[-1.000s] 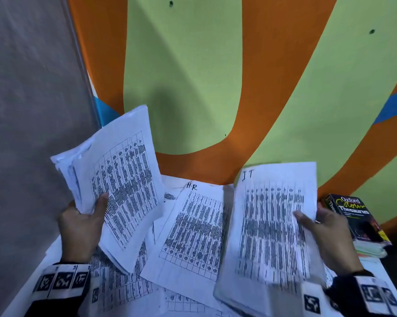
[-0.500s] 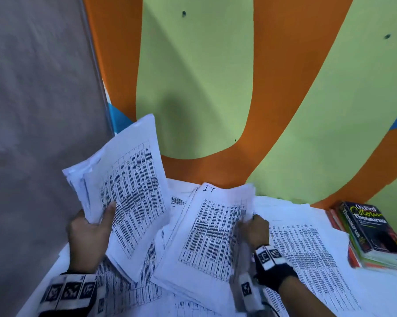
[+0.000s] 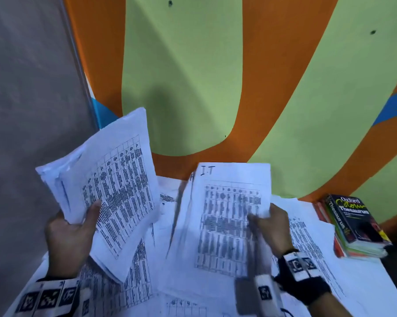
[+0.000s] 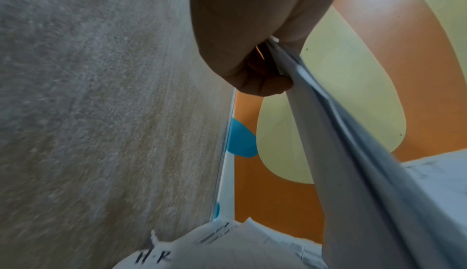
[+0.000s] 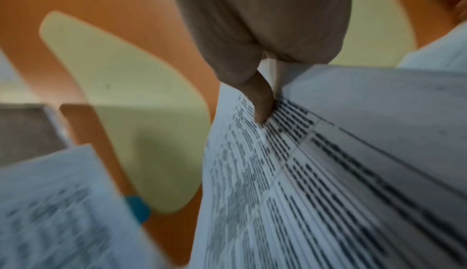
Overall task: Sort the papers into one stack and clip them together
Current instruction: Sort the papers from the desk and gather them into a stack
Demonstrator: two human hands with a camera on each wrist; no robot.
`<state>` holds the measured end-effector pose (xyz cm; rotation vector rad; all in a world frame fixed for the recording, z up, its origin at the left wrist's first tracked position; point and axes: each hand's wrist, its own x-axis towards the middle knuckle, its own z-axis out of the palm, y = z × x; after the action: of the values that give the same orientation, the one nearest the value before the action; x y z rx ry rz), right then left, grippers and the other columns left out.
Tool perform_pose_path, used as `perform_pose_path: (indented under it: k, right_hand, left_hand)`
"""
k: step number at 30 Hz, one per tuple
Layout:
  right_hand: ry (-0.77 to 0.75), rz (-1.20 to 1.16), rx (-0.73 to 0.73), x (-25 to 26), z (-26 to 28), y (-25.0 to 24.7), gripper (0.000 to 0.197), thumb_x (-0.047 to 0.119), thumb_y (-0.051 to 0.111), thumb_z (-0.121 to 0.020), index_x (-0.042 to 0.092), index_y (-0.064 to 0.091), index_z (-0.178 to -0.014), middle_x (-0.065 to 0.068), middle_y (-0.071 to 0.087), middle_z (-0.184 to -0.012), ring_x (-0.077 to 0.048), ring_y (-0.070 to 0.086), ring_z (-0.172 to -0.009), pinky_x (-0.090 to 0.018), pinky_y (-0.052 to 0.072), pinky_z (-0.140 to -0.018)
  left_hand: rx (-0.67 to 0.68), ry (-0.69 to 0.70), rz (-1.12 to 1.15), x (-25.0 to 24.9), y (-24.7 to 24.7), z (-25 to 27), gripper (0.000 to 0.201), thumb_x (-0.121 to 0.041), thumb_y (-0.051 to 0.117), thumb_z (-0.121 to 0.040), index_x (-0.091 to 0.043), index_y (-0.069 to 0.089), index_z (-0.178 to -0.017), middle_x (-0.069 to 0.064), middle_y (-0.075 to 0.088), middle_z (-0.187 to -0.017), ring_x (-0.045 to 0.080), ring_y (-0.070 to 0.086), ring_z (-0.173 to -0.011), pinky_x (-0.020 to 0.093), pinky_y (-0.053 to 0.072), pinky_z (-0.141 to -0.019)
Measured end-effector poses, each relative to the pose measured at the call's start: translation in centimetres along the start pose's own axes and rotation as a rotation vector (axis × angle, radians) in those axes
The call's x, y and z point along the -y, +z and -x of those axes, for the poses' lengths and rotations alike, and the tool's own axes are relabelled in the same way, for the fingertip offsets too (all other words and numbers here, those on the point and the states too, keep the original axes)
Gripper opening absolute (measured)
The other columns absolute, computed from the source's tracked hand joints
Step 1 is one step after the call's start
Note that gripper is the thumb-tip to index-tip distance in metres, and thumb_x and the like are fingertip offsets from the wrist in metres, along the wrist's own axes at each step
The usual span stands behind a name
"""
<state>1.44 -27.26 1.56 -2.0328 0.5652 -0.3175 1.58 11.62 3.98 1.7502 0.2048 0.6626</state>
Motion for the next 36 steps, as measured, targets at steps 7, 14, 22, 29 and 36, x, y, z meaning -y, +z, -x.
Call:
perform_pose_path:
  k: [7,14,22,29,36]
  right_hand:
    - [0.345,0.208,-0.052,-7.9,-3.8,-10.4,0.022,0.000,0.078,-0.073,-0.013,0.061,-0.076,-0.023,0.063,-0.081,-0.022,0.051,-0.072,-0.031,0.041,-0.064]
    - [0.438,0.517,-0.025,-13.6,-4.2,-10.5,0.020,0.009,0.071,-0.073,0.000,0.066,-0.091,-0.024,0.067,-0.096,-0.036,0.064,-0.089,-0.034,0.049,-0.074]
    - [0.710,0.490,-0.324,-13.0,-4.4,-8.3,0.046,0.028,0.026,-0.098,0.009,0.049,-0.133,-0.016,0.039,-0.144,-0.028,0.034,-0.133,-0.041,0.024,-0.112]
    - [0.701,0.677,-0.204,-13.5,-4.2,-9.4,0.036,0.026,0.055,-0.090,0.017,0.056,-0.125,-0.016,0.044,-0.141,-0.031,0.034,-0.133,-0.043,0.026,-0.110]
    - [0.273,0.563,-0.123,-14.2,-1.8,-11.4,0.007,-0.002,0.062,-0.075,0.004,0.062,-0.079,-0.023,0.068,-0.087,-0.035,0.062,-0.076,-0.035,0.051,-0.070]
  left_hand:
    - [0.032,0.032,0.040,-1.9,2.3,-0.4,0.046,-0.025,0.072,-0.080,0.016,0.054,-0.067,-0.001,0.061,-0.058,0.004,0.048,-0.051,0.037,0.042,-0.047]
    - [0.089,-0.096,0.087,-3.6,6.0,1.1,0.037,-0.028,0.074,-0.077,0.006,0.060,-0.072,0.006,0.058,-0.059,-0.004,0.047,-0.042,0.031,0.042,-0.061]
    - [0.153,-0.124,0.029,-4.4,7.8,2.0,0.040,-0.023,0.074,-0.080,0.013,0.058,-0.072,0.014,0.057,-0.065,0.018,0.047,-0.054,0.038,0.041,-0.061]
    - [0.175,-0.078,0.020,-5.0,8.3,2.7,0.034,-0.019,0.073,-0.080,0.013,0.061,-0.078,0.014,0.059,-0.073,0.023,0.053,-0.067,0.038,0.044,-0.068]
    - [0.220,-0.081,0.026,-4.3,9.0,2.9,0.046,-0.023,0.074,-0.079,0.018,0.055,-0.071,0.019,0.056,-0.063,0.021,0.049,-0.061,0.035,0.043,-0.061]
